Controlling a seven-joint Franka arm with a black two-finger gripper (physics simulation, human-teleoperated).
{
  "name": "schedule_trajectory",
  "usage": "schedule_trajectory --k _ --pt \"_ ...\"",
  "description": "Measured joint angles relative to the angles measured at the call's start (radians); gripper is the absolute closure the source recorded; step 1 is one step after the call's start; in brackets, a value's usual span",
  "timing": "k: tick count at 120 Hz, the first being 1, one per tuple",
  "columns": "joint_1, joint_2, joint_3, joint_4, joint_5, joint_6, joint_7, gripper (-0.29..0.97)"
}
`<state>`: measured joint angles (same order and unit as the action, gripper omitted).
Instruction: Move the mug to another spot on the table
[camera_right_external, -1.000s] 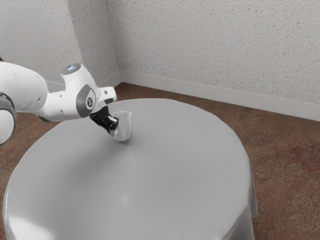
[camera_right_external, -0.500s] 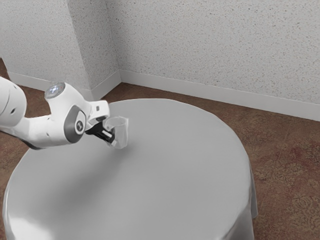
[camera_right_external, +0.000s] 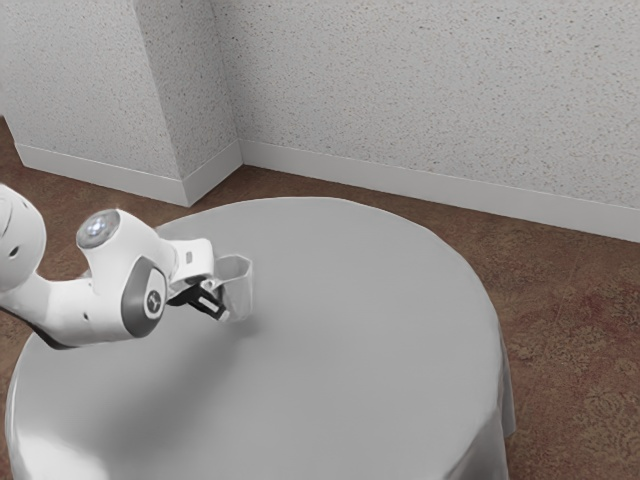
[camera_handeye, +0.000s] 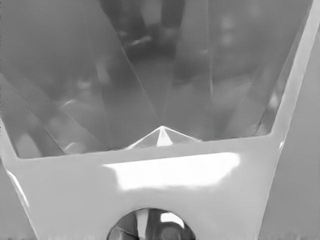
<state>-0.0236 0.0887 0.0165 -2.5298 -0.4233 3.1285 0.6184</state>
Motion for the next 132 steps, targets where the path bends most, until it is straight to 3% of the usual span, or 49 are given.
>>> schedule_trajectory --k 109,132 --pt "-0.002 0.099 -0.032 -0.045 -0.077 0.154 0.059 0.73" --pt "-0.001 0.112 -0.035 -0.044 -0.076 0.154 0.058 0.33"
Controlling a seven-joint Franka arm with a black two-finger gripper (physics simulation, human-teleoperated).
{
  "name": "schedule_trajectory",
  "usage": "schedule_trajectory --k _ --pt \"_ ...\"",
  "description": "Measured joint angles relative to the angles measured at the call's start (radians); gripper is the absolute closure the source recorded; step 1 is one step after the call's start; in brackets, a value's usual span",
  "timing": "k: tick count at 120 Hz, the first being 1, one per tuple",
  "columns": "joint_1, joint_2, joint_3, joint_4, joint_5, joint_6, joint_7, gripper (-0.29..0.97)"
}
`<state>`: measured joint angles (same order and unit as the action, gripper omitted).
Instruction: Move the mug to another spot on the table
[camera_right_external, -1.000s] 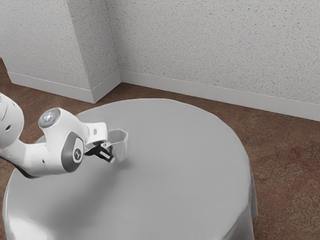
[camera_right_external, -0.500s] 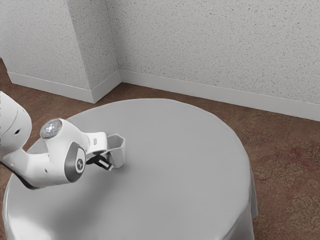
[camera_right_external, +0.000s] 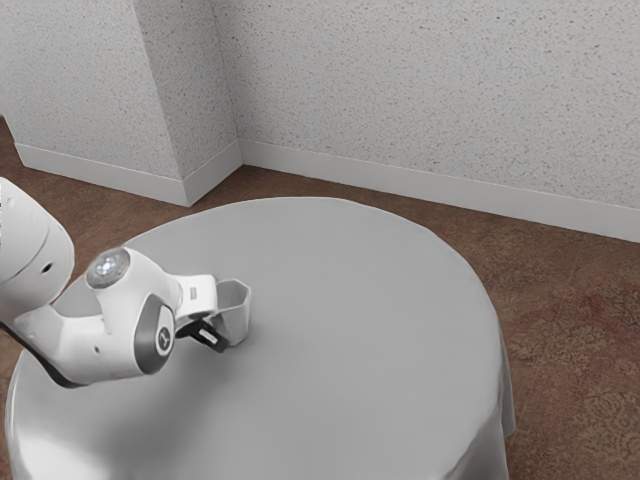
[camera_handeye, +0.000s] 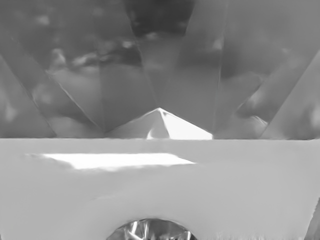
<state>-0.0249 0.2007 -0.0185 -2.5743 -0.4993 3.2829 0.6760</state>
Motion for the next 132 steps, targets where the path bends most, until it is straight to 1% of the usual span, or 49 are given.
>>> schedule_trajectory --k 13,21,39,53,61,85,105,116,132 --pt "0.0 0.002 0.0 -0.001 -0.001 -0.007 -0.002 0.2" --pt "0.0 -0.014 0.0 0.0 -0.004 -0.047 -0.005 0.15" --pt "0.0 -0.053 0.012 0.001 -0.01 -0.196 -0.012 0.07" --pt "0.001 -0.074 0.038 0.003 -0.011 -0.322 -0.017 0.04" --pt "0.002 -0.111 0.047 0.014 0.001 -0.418 -0.019 0.03" --pt "0.004 -0.217 0.049 0.087 0.098 -0.749 -0.027 0.01" --pt "0.0 -0.282 0.046 0.191 0.229 -0.979 -0.067 0.01" --pt "-0.001 -0.277 0.046 0.292 0.284 -1.073 -0.102 0.0" --pt "0.007 -0.242 0.048 0.515 0.373 -1.2 -0.168 0.0"
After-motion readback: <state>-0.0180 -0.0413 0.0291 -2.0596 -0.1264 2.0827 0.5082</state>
